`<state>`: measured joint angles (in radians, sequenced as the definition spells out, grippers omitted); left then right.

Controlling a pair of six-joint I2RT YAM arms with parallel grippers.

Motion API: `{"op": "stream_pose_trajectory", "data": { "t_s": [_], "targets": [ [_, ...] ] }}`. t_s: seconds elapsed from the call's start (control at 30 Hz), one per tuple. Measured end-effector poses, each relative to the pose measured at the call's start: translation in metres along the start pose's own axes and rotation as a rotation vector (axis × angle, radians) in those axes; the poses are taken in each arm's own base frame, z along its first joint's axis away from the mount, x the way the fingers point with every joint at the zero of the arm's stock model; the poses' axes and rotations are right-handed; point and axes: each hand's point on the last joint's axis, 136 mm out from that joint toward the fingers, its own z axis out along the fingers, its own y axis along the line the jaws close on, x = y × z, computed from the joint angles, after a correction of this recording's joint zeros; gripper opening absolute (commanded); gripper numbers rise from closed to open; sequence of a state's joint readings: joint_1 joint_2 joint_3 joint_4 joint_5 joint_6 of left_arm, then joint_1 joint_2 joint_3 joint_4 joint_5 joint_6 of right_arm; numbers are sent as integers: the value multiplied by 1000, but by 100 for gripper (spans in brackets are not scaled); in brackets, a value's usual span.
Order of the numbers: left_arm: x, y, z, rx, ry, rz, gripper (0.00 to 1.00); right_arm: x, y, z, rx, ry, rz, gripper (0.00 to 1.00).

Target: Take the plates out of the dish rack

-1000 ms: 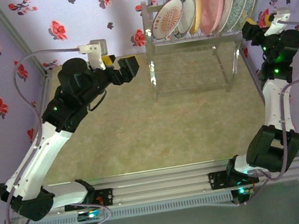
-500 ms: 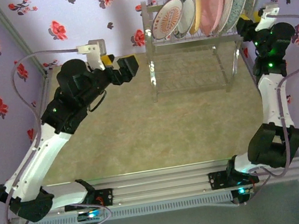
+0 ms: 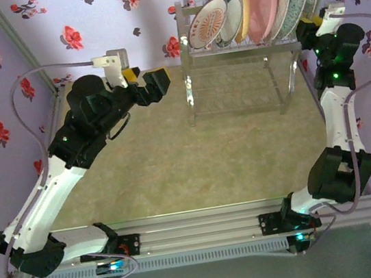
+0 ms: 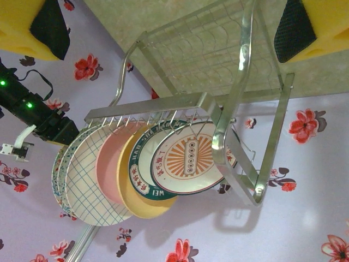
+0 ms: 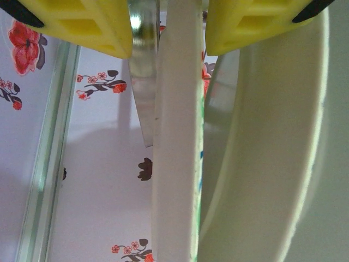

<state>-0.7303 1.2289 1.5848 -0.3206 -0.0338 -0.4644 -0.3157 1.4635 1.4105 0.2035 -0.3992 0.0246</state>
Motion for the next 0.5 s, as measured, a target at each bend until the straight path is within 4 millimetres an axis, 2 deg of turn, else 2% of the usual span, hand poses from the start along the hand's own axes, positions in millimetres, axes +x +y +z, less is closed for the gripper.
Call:
{"op": "stream_pose_trajectory", "data": {
  "t_s": [0.3, 0.5],
  "targets": [
    [0, 0, 0, 1, 0, 0, 100, -5, 5, 8, -7, 8, 3, 30],
    [0, -1, 0, 4, -2, 0, 100, -5, 6, 12, 7, 19, -12, 19]
  ]
}}
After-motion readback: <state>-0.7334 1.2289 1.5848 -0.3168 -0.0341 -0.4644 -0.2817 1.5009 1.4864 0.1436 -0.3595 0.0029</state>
